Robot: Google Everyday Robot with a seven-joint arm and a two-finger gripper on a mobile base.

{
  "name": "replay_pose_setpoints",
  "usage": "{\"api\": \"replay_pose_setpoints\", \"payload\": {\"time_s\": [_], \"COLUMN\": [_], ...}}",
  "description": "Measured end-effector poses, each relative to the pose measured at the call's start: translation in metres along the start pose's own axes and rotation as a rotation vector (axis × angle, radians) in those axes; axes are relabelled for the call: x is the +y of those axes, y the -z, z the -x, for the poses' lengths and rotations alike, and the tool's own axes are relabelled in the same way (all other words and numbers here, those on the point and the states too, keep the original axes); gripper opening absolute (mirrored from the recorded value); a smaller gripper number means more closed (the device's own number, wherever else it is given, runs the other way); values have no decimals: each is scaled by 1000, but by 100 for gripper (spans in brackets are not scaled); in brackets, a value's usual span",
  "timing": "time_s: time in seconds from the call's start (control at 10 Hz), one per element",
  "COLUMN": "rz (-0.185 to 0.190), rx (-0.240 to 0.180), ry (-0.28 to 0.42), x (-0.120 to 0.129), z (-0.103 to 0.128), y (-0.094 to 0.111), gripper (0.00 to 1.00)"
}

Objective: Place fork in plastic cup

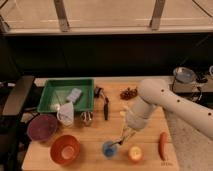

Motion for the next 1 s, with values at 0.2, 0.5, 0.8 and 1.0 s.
{"api": "replay_pose_setpoints", "payload": {"time_s": [0.2,0.5,0.8,1.0], "rz": [-4,-14,-17,-30], "rx": [-25,-64,-88,-81], "ry": [-2,-3,6,-2], "x": [0,-1,-3,-3], "z": [-7,-15,-16,-17], "y": [-11,-26,-35,-35], "gripper": [0,10,40,53]}}
